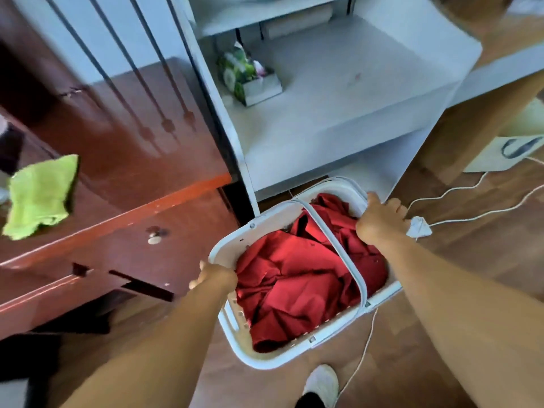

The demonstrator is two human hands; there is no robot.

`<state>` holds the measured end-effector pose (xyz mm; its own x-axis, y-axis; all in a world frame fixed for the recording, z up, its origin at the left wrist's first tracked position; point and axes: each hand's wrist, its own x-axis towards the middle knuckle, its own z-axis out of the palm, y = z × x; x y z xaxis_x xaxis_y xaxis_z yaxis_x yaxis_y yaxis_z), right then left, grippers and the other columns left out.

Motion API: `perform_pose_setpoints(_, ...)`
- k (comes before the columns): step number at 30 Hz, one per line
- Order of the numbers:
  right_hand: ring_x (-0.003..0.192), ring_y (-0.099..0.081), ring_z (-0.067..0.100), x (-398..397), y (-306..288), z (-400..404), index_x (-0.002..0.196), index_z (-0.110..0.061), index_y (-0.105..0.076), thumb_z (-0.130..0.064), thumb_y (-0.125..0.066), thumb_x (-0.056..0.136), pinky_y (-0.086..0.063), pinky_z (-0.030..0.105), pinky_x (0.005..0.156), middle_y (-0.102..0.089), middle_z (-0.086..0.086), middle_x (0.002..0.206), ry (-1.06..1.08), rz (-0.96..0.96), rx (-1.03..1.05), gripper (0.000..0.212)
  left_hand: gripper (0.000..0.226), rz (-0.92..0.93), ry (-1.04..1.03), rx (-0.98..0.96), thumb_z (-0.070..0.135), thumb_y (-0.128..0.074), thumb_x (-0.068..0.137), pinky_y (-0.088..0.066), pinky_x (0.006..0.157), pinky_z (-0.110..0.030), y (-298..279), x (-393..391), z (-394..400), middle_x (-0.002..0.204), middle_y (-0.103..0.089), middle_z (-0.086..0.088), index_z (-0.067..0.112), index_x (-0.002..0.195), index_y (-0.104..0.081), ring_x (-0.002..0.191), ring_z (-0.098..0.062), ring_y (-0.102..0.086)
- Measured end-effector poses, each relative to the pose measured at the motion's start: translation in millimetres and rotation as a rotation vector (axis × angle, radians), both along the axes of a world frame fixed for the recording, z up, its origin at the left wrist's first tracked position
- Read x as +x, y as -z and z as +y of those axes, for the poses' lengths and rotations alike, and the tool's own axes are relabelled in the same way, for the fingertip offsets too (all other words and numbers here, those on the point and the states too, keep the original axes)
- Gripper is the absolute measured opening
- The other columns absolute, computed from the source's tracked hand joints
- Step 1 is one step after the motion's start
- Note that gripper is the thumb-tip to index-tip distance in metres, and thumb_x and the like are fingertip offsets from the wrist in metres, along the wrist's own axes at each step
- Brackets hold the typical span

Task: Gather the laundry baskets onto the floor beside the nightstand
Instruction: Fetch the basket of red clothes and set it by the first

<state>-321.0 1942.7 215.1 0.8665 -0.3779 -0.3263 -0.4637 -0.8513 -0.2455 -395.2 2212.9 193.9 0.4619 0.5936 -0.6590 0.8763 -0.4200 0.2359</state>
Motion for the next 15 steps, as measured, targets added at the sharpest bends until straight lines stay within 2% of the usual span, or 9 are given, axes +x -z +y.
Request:
perform_pose_setpoints(3,0.128,-0.03,0.038,-30,-35,33,0.143,-0.029,-0.026,-0.018,-0.052,0.085,-0.029,0.047,0.105,-0.032,0.021,0.138,-0.047,-0.051,0.004,0.064,0.054,-0.048,-0.027,0.054,0.011,-0.039,0.094,-0.031,0.114,-0.042,-40,-42,33,0.146,-0.041,-0.016,0.004,0.146,-0.027,0.137,-0.035,-0.037)
perform_pose_setpoints(7,0.126,-0.032,0.038,-83,-84,86,0.143,-0.028,-0.028,-0.016,-0.05,0.084,-0.032,0.044,0.101,-0.033,0.021,0.136,-0.113,-0.119,0.011,0.064,0.055,-0.184,-0.062,0.058,0.008,-0.042,0.088,-0.042,0.106,-0.044,-92,-113,86,0.133,-0.052,-0.021,0.007,0.142,-0.034,0.127,-0.038,-0.044)
perform_pose_setpoints(12,0.129,-0.034,0.04,-149,-133,168,0.137,-0.022,-0.038,-0.02,-0.053,0.084,-0.033,0.046,0.105,-0.036,0.024,0.139,-0.222,-0.149,0.006,0.055,0.043,-0.241,-0.249,0.054,0.0,-0.042,0.089,-0.045,0.105,-0.043,-151,-201,167,0.135,-0.052,-0.024,-0.006,0.132,-0.048,0.125,-0.037,-0.051)
perform_pose_setpoints(15,0.127,-0.039,0.043,-183,-153,224,0.132,-0.017,-0.043,-0.021,-0.054,0.085,-0.037,0.047,0.103,-0.043,0.024,0.137,-0.324,-0.152,0.027,0.049,0.04,-0.283,-0.305,0.085,0.004,-0.042,0.096,-0.043,0.104,-0.04,-181,-255,221,0.137,-0.053,-0.023,-0.008,0.134,-0.048,0.128,-0.037,-0.051)
